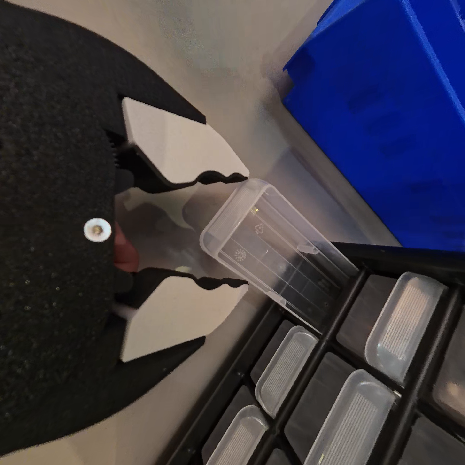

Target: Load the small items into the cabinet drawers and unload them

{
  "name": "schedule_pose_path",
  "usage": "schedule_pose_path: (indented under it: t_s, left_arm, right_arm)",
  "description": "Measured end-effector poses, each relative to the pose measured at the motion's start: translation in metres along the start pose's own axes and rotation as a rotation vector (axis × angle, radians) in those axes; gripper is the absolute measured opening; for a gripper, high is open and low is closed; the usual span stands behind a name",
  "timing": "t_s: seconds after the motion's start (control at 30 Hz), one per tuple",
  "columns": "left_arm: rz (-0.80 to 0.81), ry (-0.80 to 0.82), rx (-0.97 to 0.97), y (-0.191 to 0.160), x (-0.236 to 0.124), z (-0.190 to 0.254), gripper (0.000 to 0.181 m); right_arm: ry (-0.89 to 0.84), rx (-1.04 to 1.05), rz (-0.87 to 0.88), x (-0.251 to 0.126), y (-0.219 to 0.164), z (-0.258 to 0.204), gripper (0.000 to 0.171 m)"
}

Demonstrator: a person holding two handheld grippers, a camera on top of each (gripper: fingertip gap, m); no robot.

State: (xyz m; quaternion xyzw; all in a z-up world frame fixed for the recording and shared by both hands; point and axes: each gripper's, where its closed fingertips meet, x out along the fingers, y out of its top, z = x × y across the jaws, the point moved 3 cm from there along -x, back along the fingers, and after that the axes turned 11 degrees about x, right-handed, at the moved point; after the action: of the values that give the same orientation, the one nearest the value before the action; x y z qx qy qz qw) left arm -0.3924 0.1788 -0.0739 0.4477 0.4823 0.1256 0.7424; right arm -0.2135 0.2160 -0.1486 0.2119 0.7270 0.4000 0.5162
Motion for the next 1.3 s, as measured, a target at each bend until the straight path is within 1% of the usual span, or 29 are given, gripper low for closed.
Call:
schedule_pose_path:
  t_s: [0.03, 0.13, 0.2, 0.27, 0.4, 0.53, 0.6, 0.63, 0.67, 0.8, 0.9, 0.97, 1.03, 1.1, 1.17, 1.2, 1.23, 1.3]
  left_arm:
    - [-0.082, -0.004, -0.009, 0.006, 0.002, -0.012, 0.045]
    - [-0.297, -0.012, -0.005, 0.020, 0.021, -0.041, 0.045]
    - [-0.470, 0.008, -0.022, 0.017, 0.041, -0.056, 0.046]
    - [-0.604, 0.015, -0.038, 0.010, 0.063, -0.063, 0.046]
    - [-0.752, 0.074, -0.038, -0.003, 0.097, -0.071, 0.050]
    - [-0.807, 0.120, -0.041, -0.013, 0.110, -0.076, 0.049]
    - [-0.801, 0.144, -0.027, -0.012, 0.111, -0.078, 0.042]
    - [-0.805, 0.135, -0.029, -0.012, 0.110, -0.077, 0.028]
    - [-0.811, 0.130, -0.029, -0.013, 0.110, -0.076, 0.025]
    - [-0.814, 0.128, -0.030, -0.014, 0.107, -0.078, 0.025]
    - [-0.783, 0.077, -0.020, -0.007, 0.097, -0.075, 0.025]
    - [-0.727, 0.037, 0.010, 0.009, 0.085, -0.068, 0.025]
    - [-0.639, -0.001, 0.066, 0.035, 0.069, -0.054, 0.025]
    - [-0.513, -0.073, 0.174, 0.069, 0.055, -0.027, 0.024]
    - [-0.399, -0.184, 0.358, 0.098, 0.045, 0.015, 0.025]
    - [-0.358, -0.246, 0.475, 0.106, 0.043, 0.038, 0.025]
    - [-0.333, -0.311, 0.604, 0.110, 0.043, 0.062, 0.025]
    - [-0.335, -0.406, 0.830, 0.104, 0.055, 0.097, 0.025]
  right_arm:
    - [0.000, 0.000, 0.001, 0.000, 0.000, 0.000, 0.072]
    - [0.000, 0.002, 0.004, 0.001, 0.001, -0.001, 0.072]
    - [-0.001, 0.002, 0.004, 0.001, 0.001, -0.001, 0.072]
    - [-0.001, 0.004, 0.003, 0.001, 0.002, -0.001, 0.072]
    - [-0.001, 0.002, 0.004, 0.001, 0.001, 0.000, 0.072]
    - [-0.003, 0.000, 0.003, 0.001, 0.001, 0.000, 0.072]
    - [-0.003, -0.001, 0.003, 0.001, 0.001, 0.000, 0.072]
    - [-0.004, -0.002, 0.003, 0.001, 0.001, 0.000, 0.072]
    - [-0.006, -0.004, 0.002, 0.001, 0.001, 0.000, 0.072]
    - [-0.004, -0.001, 0.003, 0.001, 0.001, 0.000, 0.072]
    - [-0.003, 0.001, 0.004, 0.001, 0.001, 0.000, 0.072]
    - [-0.005, -0.002, 0.003, 0.001, 0.000, 0.000, 0.072]
    - [-0.006, -0.002, 0.002, 0.001, 0.000, 0.000, 0.072]
    - [-0.004, -0.001, 0.001, 0.000, 0.000, 0.000, 0.072]
    - [-0.002, 0.000, 0.002, 0.000, 0.000, 0.000, 0.072]
    - [0.000, 0.000, 0.002, -0.001, -0.001, 0.000, 0.072]
    - [0.001, 0.000, 0.001, -0.001, -0.001, 0.000, 0.072]
    - [0.006, 0.004, 0.002, -0.002, -0.001, 0.000, 0.072]
